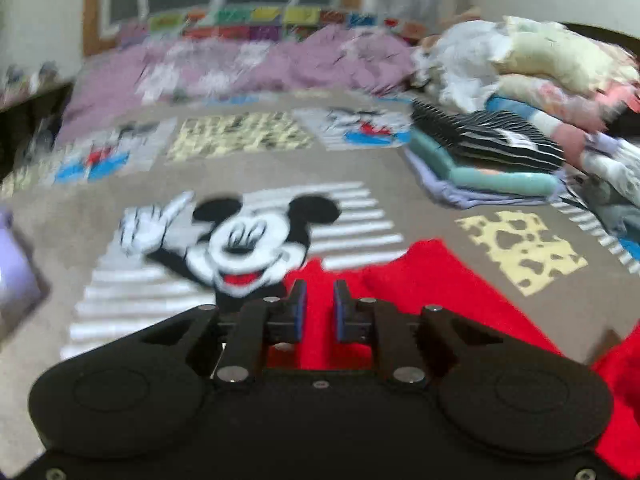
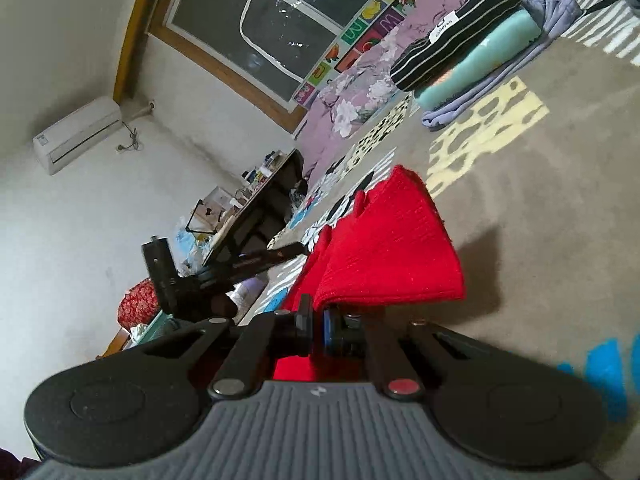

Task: Fold clothes

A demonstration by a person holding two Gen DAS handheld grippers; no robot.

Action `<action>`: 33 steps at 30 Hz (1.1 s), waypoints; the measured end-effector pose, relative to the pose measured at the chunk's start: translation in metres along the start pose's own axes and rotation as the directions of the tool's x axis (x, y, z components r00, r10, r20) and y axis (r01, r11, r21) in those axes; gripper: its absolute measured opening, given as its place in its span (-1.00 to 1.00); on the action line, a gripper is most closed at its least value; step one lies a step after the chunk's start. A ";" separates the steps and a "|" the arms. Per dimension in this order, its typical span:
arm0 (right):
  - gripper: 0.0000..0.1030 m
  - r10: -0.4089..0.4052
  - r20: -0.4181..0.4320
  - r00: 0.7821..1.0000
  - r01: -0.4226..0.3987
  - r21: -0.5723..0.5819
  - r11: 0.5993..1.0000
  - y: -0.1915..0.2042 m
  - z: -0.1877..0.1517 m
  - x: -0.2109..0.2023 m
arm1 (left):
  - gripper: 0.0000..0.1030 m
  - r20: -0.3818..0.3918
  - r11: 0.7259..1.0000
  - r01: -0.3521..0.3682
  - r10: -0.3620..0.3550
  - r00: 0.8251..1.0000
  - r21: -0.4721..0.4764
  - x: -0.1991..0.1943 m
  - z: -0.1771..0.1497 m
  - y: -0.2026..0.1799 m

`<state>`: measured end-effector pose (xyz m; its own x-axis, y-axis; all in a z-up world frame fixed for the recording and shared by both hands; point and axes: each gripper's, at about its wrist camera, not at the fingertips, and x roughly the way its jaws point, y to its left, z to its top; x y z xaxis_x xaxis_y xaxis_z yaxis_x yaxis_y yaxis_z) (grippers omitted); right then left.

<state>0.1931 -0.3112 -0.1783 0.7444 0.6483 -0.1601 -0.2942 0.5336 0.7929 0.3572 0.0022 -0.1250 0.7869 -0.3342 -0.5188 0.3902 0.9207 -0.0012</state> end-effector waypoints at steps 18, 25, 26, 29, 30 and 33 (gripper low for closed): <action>-0.86 0.006 -0.007 1.000 -0.006 -0.001 1.000 -0.003 -0.003 0.002 | -0.76 -0.109 0.988 -0.116 0.127 0.986 0.100 0.029 -0.015 -0.013; -0.86 0.008 0.006 1.000 -0.008 -0.004 1.000 -0.002 -0.004 -0.001 | -0.70 -0.040 0.997 -0.075 0.076 0.996 0.008 -0.033 -0.012 0.005; -0.86 0.006 0.008 1.000 -0.006 -0.006 1.000 -0.001 -0.004 -0.001 | -0.68 -0.034 0.998 -0.069 0.069 0.997 -0.005 -0.046 -0.013 0.008; -0.86 -0.001 0.013 1.000 0.001 -0.007 1.000 0.000 -0.004 -0.001 | -0.65 -0.025 0.998 -0.012 0.011 1.000 -0.064 -0.089 -0.026 0.016; -0.86 -0.005 0.015 1.000 0.005 -0.004 1.000 0.000 -0.004 -0.001 | -0.65 -0.025 0.997 -0.001 -0.001 1.000 -0.080 -0.102 -0.033 0.017; -0.86 -0.027 0.023 0.999 0.027 0.011 1.000 0.001 0.000 -0.001 | -0.65 -0.018 0.994 0.052 -0.054 0.998 -0.098 -0.140 -0.057 0.014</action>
<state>0.1920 -0.3117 -0.1774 0.7657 0.6210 -0.1676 -0.2678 0.5447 0.7947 0.2254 0.0732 -0.1009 0.7560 -0.3796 -0.5333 0.3816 0.9175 -0.1121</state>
